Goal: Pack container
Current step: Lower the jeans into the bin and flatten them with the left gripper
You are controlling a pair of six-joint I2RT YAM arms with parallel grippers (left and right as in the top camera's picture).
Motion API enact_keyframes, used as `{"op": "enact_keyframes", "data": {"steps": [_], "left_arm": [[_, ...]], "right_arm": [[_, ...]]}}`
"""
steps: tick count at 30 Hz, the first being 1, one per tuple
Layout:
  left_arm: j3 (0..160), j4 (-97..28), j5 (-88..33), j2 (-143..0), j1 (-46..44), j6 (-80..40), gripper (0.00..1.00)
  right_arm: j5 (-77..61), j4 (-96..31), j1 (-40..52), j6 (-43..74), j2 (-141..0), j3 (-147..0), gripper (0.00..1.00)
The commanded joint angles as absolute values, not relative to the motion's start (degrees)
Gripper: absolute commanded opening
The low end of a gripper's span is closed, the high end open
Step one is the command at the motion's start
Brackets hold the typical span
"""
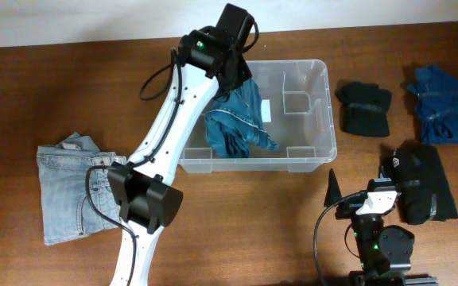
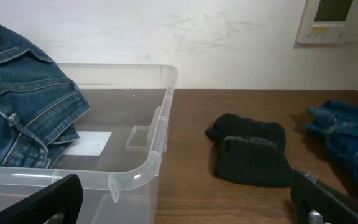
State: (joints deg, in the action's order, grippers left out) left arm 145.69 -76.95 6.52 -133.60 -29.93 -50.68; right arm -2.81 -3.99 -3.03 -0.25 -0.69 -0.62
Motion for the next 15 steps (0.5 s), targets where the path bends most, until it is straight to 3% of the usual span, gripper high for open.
{"op": "enact_keyframes", "data": {"steps": [1, 5, 7, 15], "left_arm": [[146.2, -77.6, 12.0, -130.3, -29.5, -51.8, 0.04], [146.2, -78.3, 14.1, -130.3, -29.5, -51.8, 0.07], [146.2, -78.3, 13.9, -130.3, -29.5, -50.7, 0.01], [146.2, -70.9, 1.1, -130.3, -29.5, -46.6, 0.01]], "right_arm": [[-2.7, -4.2, -3.4, -0.4, -0.3, -0.3, 0.98], [-2.7, -4.2, -3.4, -0.4, -0.3, -0.3, 0.98], [-2.7, -4.2, -3.4, -0.4, -0.3, -0.3, 0.98], [-2.7, -4.2, -3.4, -0.4, -0.3, -0.3, 0.98]]}}
